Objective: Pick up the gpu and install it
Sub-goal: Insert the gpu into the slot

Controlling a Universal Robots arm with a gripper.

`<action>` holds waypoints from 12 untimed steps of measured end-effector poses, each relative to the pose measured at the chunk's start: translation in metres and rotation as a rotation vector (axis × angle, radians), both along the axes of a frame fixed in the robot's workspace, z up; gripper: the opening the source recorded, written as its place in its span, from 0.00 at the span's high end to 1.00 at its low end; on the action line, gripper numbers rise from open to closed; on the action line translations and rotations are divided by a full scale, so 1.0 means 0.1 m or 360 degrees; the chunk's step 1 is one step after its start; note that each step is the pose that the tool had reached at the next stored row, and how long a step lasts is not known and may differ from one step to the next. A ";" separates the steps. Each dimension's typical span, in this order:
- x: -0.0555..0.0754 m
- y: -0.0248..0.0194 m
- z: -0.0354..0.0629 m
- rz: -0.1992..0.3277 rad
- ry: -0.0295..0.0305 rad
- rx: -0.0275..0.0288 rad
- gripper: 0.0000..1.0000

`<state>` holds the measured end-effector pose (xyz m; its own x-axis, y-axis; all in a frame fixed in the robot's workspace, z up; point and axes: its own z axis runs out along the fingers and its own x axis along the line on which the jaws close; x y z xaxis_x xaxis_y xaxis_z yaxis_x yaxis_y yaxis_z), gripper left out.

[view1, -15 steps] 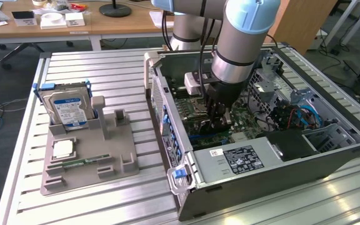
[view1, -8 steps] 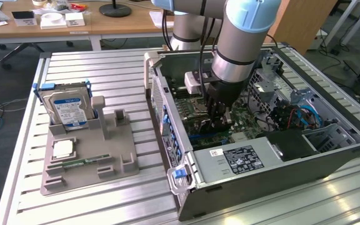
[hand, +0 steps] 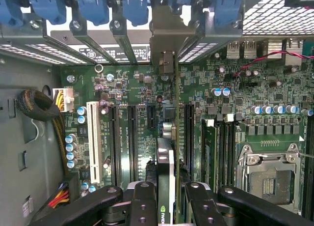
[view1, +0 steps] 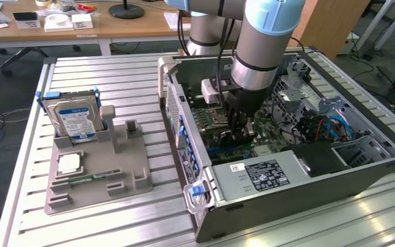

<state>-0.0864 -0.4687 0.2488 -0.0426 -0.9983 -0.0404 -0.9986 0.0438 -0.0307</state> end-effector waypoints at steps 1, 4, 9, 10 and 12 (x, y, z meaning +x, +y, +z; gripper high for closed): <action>0.00 0.000 -0.001 0.0000 -0.00002 0.00001 0.73; 0.00 -0.001 -0.001 0.0000 -0.00001 -0.00001 0.73; 0.00 -0.001 -0.006 -0.0030 0.00000 -0.00001 0.73; 0.00 -0.001 -0.007 -0.0037 0.00000 -0.00001 0.73; 0.00 0.000 -0.008 -0.0039 -0.00002 0.00001 0.73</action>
<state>-0.0866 -0.4686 0.2481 -0.0672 -0.9969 -0.0405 -0.9972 0.0685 -0.0308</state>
